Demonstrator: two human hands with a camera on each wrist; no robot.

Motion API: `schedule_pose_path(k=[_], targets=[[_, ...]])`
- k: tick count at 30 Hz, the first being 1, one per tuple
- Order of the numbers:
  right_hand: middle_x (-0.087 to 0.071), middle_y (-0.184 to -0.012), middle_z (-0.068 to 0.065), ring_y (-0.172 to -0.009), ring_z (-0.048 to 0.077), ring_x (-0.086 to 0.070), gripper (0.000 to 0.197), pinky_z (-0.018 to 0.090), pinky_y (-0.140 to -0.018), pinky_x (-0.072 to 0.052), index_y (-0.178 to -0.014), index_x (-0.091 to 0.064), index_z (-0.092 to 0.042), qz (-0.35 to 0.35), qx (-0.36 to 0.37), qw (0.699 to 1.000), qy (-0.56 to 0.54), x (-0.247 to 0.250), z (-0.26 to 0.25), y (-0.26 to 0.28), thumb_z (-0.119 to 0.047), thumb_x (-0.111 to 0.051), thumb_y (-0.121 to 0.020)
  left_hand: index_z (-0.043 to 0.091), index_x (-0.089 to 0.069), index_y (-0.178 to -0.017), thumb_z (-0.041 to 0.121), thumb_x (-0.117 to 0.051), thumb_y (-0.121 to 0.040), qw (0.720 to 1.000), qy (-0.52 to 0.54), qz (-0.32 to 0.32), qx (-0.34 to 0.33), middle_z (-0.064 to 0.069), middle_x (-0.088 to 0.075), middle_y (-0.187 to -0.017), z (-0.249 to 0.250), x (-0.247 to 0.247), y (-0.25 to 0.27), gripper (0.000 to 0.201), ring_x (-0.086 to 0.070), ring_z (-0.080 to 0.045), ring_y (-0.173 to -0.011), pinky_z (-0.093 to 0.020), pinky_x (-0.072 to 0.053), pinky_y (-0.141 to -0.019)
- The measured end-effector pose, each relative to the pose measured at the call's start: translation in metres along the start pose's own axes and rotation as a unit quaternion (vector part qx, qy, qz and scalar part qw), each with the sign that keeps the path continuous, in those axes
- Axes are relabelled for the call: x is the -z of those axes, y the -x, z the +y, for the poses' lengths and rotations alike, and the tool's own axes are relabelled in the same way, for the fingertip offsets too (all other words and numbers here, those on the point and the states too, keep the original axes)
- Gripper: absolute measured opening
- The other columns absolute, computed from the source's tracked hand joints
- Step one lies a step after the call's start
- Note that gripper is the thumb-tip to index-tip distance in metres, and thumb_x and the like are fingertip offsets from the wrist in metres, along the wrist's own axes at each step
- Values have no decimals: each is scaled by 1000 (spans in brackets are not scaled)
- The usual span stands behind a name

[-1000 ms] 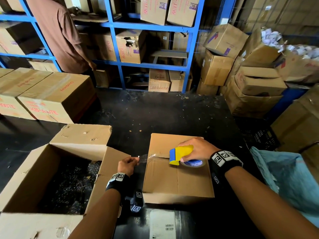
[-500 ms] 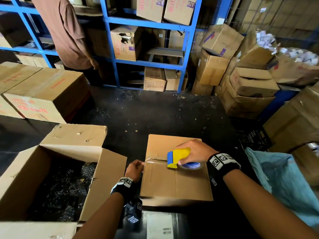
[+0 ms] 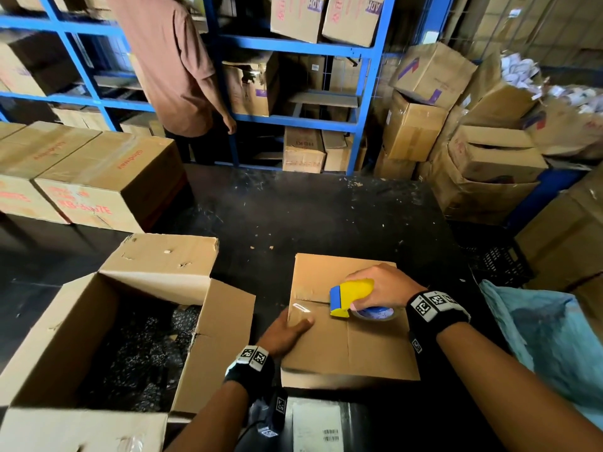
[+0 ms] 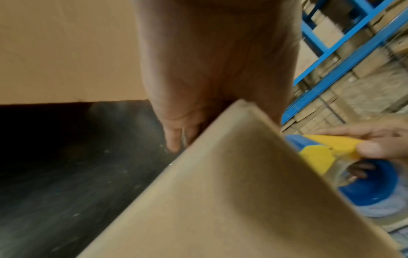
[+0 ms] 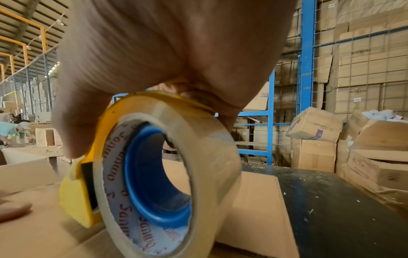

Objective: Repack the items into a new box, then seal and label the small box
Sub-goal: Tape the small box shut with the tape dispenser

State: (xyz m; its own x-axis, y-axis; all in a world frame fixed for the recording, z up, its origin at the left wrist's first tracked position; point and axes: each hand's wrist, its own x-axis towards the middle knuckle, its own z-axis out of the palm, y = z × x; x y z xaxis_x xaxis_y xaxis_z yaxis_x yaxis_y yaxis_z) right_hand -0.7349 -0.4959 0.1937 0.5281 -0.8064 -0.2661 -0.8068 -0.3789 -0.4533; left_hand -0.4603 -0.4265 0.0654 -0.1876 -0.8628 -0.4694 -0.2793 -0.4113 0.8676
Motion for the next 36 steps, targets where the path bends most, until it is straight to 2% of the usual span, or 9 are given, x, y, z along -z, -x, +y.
schedule_pose_path(k=[2,3,5,6,9,14,18,28,36], targets=[[-73,-107,-16,-97,6,-67,52,32,-87,-58,-117,-69,-35,-2,-6,1000,11,-2,-1,0,-66,-72,-75,22,-39,-146,85,-71,-53,999,-13,-25,24,0,-62,-134,5,4,1,117,-65,-14,-113,-42,-49,-104],[-72,-108,-16,-97,6,-67,54,33,-87,-58,-117,-68,-36,2,-14,1000,15,-2,-1,0,-67,-71,-74,19,-25,-153,85,-69,-56,997,-70,-19,27,-2,-51,-146,12,6,0,125,-57,-18,-125,-41,-44,-109],[-71,-110,-15,-99,7,-67,57,31,-88,-57,-119,-66,-36,14,-29,999,12,-3,0,0,-67,-73,-73,13,4,-157,73,-69,-70,974,-220,51,-21,-7,-19,-163,24,7,1,128,-23,-28,-148,-42,-27,-120],[-71,-111,-14,-100,9,-67,57,30,-87,-57,-120,-65,-36,23,-35,999,9,-4,0,1,-67,-75,-72,11,8,-156,68,-67,-76,946,-299,93,-78,-8,-7,-165,27,5,2,124,-7,-29,-152,-42,-18,-123],[-72,-103,-15,-94,8,-67,57,33,-83,-57,-112,-66,-38,39,-52,998,2,-6,-5,4,-67,-77,-65,7,7,-156,79,-47,-81,860,-466,77,-194,-12,6,-165,42,-11,11,117,9,-28,-152,-42,-4,-124],[-73,-101,-15,-92,11,-67,59,36,-83,-57,-111,-67,-39,38,-53,998,22,-5,-8,3,-68,-74,-60,2,0,-156,89,-20,-79,794,-577,38,-187,-18,3,-164,39,-41,7,117,7,-31,-152,-46,-1,-124],[-73,-100,-16,-92,10,-67,59,37,-83,-58,-109,-69,-38,36,-43,998,17,-3,-6,3,-68,-73,-58,6,-4,-157,85,-7,-84,780,-592,83,-184,-14,3,-165,30,-49,5,107,7,-28,-152,-45,1,-124],[-74,-100,-13,-94,8,-68,53,37,-88,-55,-108,-73,-31,32,11,997,-72,13,11,30,-56,-84,-62,11,0,-157,83,-11,-86,777,-599,103,-162,-6,6,-165,32,-53,9,103,9,-20,-152,-40,0,-124],[-75,-99,-15,-93,2,-70,57,31,-88,-57,-115,-74,-34,23,-44,995,-84,45,63,74,-53,-87,-64,10,4,-157,84,-7,-85,769,-607,110,-167,-6,10,-164,30,-54,7,104,11,-21,-152,-40,-1,-124]])
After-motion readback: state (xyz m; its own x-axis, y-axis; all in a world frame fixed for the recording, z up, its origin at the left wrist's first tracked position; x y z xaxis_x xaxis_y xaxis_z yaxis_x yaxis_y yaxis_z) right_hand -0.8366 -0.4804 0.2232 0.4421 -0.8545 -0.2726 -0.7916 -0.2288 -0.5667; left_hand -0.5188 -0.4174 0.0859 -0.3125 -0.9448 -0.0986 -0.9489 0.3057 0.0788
